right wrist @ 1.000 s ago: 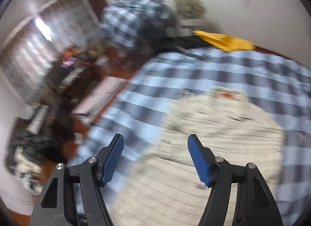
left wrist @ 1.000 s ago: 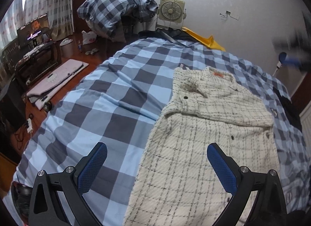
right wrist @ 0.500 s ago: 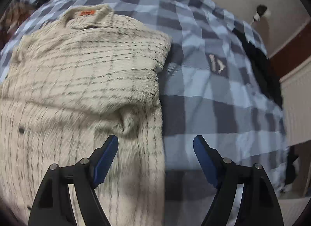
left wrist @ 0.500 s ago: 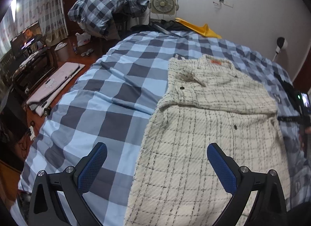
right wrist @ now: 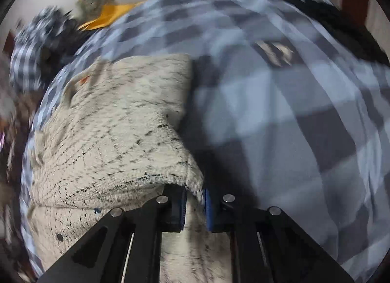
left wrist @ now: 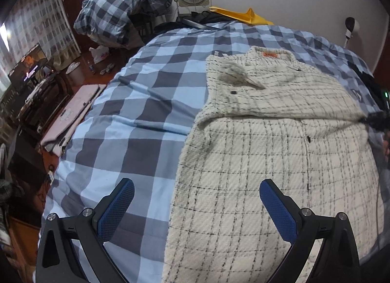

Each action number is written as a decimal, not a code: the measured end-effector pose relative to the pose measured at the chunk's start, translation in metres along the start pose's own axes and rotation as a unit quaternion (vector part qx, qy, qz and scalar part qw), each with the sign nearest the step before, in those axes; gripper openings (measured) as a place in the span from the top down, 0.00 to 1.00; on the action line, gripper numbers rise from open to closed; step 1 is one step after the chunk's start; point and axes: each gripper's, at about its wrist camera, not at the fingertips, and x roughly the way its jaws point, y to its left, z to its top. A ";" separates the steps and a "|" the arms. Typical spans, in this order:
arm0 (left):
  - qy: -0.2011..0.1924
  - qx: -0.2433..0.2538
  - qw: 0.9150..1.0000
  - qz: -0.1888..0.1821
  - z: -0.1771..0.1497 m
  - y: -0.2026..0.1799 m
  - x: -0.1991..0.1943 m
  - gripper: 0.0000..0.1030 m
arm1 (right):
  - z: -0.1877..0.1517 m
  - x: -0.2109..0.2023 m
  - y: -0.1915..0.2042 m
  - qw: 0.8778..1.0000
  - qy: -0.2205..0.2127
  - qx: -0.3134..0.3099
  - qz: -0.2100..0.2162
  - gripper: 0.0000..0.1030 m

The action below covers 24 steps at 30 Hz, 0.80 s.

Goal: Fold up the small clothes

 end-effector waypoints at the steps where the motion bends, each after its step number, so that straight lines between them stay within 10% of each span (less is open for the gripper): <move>1: -0.001 0.001 1.000 0.002 0.000 0.000 0.000 0.00 | -0.006 0.004 -0.002 1.000 0.017 -0.001 -0.004 0.91; 9: -0.008 -0.008 1.000 0.018 -0.003 0.013 -0.001 0.00 | -0.037 -0.100 0.039 0.998 -0.063 0.020 -0.001 0.63; 13: -0.017 -0.006 1.000 0.022 -0.004 0.014 -0.002 0.00 | -0.087 -0.156 0.074 0.984 -0.103 0.100 0.106 0.18; 17: -0.014 -0.003 1.000 0.009 -0.009 0.012 0.003 0.00 | -0.137 -0.148 0.104 0.962 -0.102 0.128 0.219 0.14; 24: -0.004 0.022 1.000 -0.004 -0.006 -0.006 0.014 0.00 | -0.136 -0.082 0.147 0.989 -0.016 0.039 0.144 0.14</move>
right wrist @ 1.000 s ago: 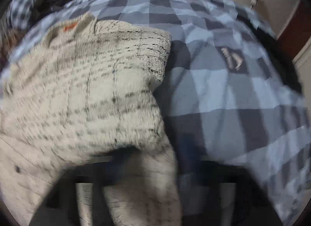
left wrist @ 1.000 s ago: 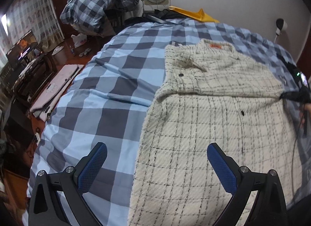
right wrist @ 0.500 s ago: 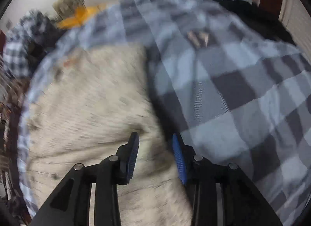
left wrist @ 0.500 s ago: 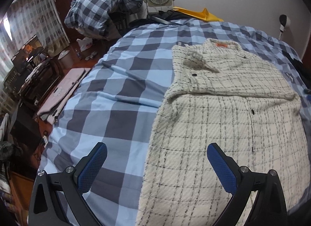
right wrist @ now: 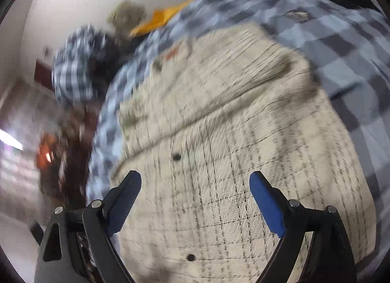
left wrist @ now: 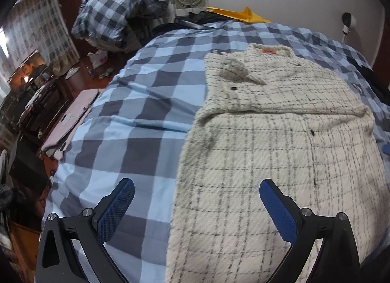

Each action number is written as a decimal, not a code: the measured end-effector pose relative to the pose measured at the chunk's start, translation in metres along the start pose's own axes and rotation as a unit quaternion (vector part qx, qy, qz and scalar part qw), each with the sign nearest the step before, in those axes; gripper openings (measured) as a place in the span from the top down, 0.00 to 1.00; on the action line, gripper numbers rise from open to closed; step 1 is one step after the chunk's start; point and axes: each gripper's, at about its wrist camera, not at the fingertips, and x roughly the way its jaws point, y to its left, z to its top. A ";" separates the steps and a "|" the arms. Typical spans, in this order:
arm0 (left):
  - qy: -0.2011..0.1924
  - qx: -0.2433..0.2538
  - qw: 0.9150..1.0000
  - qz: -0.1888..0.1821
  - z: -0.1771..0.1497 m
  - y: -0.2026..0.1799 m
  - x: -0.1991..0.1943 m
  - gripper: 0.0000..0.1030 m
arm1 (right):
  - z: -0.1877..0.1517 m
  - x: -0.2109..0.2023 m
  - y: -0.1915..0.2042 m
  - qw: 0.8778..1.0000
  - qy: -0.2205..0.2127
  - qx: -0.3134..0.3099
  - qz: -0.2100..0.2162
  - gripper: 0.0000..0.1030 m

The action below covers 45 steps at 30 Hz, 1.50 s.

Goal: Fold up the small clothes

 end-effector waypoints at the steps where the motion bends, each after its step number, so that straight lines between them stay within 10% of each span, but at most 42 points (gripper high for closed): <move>1: 0.004 0.005 1.000 -0.004 0.002 -0.003 0.003 0.00 | 0.004 0.005 -0.001 1.000 0.001 0.001 0.002 0.14; 7: 0.080 -0.027 0.993 -0.082 0.038 -0.025 0.049 0.00 | 0.011 0.017 0.000 1.000 0.006 -0.017 -0.010 0.14; 15: 0.002 0.059 0.998 0.007 0.123 -0.062 0.135 0.00 | 0.013 0.009 -0.030 0.999 0.026 0.029 -0.001 0.14; 17: 0.023 0.070 0.997 -0.008 0.129 -0.064 0.154 0.33 | 0.015 0.007 -0.029 1.000 0.022 0.019 -0.008 0.14; 21: 0.103 0.016 0.993 -0.061 0.135 -0.056 0.197 0.55 | 0.018 0.007 -0.028 1.000 0.020 0.011 -0.003 0.14; 25: 0.080 -0.020 0.994 -0.069 0.147 -0.050 0.182 0.84 | 0.017 0.011 -0.035 0.999 0.029 0.024 -0.006 0.14; 33: 0.009 -0.052 0.989 -0.135 0.190 -0.040 0.111 0.93 | 0.016 0.010 -0.041 0.998 0.036 0.043 -0.002 0.14; 45: 0.125 -0.032 0.980 -0.150 0.179 -0.118 0.166 0.92 | 0.014 0.017 -0.029 0.999 0.042 0.015 -0.019 0.14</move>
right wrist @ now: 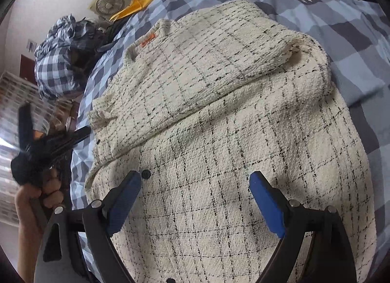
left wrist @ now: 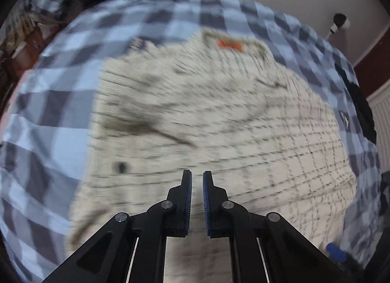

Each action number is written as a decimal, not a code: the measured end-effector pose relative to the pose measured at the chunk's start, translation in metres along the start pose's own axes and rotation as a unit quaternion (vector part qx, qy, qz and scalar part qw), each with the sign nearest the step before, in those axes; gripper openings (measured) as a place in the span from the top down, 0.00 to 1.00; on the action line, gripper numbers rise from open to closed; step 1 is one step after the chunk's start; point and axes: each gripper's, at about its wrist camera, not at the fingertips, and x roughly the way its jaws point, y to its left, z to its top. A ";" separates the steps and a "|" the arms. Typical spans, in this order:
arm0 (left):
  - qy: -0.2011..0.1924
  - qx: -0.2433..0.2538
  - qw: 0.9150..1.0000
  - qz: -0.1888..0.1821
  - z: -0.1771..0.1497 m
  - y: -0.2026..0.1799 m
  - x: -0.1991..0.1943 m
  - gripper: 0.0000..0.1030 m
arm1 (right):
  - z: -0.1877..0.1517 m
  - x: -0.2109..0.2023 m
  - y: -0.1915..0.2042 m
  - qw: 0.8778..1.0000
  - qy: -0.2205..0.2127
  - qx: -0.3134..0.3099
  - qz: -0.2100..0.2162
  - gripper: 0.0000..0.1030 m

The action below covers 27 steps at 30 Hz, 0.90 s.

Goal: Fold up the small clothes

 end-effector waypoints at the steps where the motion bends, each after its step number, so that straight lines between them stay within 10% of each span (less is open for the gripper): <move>1: 0.001 -0.004 1.000 -0.004 0.001 -0.004 0.007 0.92 | 0.000 0.002 -0.001 1.000 0.003 0.001 0.000 0.14; 10: -0.015 -0.026 0.997 0.075 0.004 0.024 0.048 0.92 | 0.003 0.008 -0.008 1.000 0.018 0.004 0.002 0.14; 14: -0.037 -0.016 0.968 0.246 0.001 0.072 0.021 0.92 | 0.003 0.009 -0.008 1.000 0.020 0.003 0.004 0.14; 22: -0.055 -0.033 0.998 0.026 -0.082 0.099 -0.085 0.92 | 0.022 -0.014 -0.022 0.998 -0.042 -0.017 -0.048 0.14; 27: -0.046 0.049 0.998 -0.010 -0.147 0.054 -0.137 0.92 | 0.051 -0.035 -0.052 0.987 -0.093 0.000 -0.134 0.14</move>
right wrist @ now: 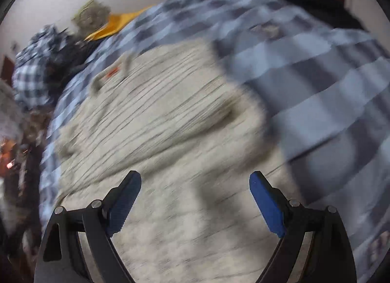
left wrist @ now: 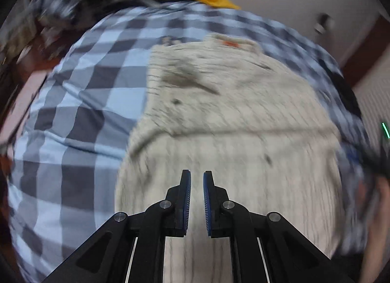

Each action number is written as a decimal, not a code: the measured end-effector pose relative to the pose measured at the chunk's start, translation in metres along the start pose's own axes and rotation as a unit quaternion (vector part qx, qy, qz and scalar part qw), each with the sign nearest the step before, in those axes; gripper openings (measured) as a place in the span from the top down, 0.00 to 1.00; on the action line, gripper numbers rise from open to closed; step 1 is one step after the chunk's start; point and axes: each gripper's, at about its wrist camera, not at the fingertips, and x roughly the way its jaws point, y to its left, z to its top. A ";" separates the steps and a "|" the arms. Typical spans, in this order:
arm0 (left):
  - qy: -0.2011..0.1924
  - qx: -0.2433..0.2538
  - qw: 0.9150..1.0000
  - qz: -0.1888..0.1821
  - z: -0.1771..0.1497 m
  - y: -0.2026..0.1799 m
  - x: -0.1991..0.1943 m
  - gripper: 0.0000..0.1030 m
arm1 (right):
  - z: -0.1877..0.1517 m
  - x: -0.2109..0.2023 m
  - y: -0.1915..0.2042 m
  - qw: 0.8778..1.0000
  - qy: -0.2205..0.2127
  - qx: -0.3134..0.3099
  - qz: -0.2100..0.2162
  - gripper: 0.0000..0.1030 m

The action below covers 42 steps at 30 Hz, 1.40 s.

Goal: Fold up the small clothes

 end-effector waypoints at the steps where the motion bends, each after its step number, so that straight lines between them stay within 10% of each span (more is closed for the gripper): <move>1: -0.008 0.004 1.000 -0.009 -0.008 -0.007 -0.011 0.91 | 0.006 0.000 -0.005 1.000 -0.008 0.003 -0.017 0.14; 5: -0.031 -0.018 0.998 -0.060 -0.040 -0.020 -0.049 0.90 | 0.025 0.023 -0.007 0.997 0.009 -0.034 -0.066 0.14; 9: -0.034 0.023 0.999 -0.004 -0.054 -0.026 -0.042 0.71 | 0.025 0.049 0.003 0.991 0.034 -0.090 -0.093 0.14; 11: -0.034 0.029 0.999 0.019 -0.057 -0.019 -0.031 0.02 | 0.027 0.058 0.003 0.983 0.017 -0.116 -0.142 0.14; 12: -0.036 0.057 0.997 0.041 -0.057 -0.019 -0.023 0.00 | 0.029 0.057 -0.001 0.980 0.010 -0.120 -0.157 0.14; 14: -0.028 0.078 0.995 0.061 -0.055 -0.016 -0.013 0.00 | 0.039 0.055 -0.020 0.976 -0.017 -0.101 -0.194 0.14; 18: -0.020 0.091 0.992 0.088 -0.051 -0.013 -0.007 0.00 | 0.051 0.050 -0.069 0.997 0.016 0.015 -0.071 0.14; 22: -0.026 0.098 0.987 0.121 -0.054 -0.016 -0.013 0.00 | 0.043 0.031 -0.061 0.998 0.031 0.017 -0.058 0.14; 29: -0.030 0.139 0.979 0.145 -0.060 -0.030 -0.014 0.00 | 0.053 -0.025 -0.044 0.998 -0.066 0.013 -0.003 0.12; 42: 0.000 0.110 0.988 0.109 -0.056 -0.028 0.002 0.00 | 0.028 0.030 -0.058 0.995 0.088 -0.014 -0.034 0.13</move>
